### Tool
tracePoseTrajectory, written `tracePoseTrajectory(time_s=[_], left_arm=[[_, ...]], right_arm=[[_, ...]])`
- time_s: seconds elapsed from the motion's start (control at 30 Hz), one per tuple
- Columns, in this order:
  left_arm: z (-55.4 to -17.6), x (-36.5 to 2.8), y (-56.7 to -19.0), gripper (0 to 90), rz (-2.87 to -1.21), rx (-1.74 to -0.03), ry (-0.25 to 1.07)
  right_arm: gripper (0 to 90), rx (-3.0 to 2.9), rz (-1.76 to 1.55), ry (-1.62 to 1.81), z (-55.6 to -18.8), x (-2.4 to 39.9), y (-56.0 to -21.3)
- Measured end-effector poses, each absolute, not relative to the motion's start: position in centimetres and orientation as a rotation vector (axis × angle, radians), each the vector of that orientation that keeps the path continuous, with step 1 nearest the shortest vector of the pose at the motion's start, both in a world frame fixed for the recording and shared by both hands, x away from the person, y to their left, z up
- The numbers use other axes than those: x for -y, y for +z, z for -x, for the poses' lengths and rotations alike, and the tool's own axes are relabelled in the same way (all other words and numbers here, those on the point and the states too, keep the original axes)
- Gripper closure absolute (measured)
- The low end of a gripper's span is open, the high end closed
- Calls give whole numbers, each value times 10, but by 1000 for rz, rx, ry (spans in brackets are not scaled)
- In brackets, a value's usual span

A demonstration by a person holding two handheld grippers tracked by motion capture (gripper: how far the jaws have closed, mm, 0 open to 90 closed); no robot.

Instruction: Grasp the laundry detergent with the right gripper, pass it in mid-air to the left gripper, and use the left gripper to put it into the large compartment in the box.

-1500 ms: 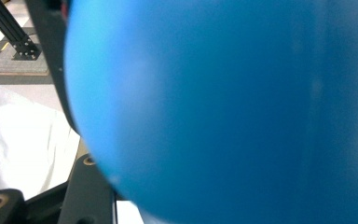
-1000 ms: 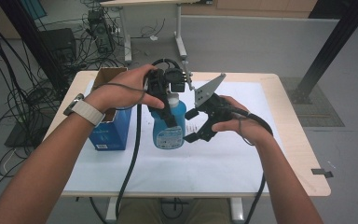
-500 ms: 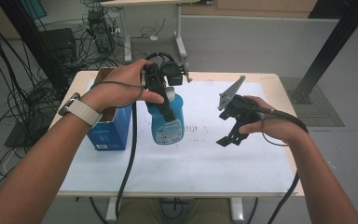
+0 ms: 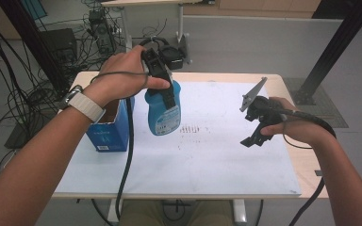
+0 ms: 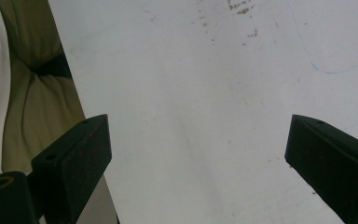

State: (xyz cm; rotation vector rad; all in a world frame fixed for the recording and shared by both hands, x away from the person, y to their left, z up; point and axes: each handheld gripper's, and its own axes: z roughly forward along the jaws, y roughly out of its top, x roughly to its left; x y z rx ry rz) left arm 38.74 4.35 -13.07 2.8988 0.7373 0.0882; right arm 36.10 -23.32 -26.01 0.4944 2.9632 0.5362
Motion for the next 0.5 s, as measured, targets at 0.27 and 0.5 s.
tracePoseTrajectory(time_s=[0.27,0.5], left_arm=[[-392,-50,-106,375,-2814,-983,161],[-398,-61,-89,375,-2774,-1151,199]], right_arm=[[70,-2950,-490,536,-361,239,-257],[69,-2947,-483,541,-359,244,-256]])
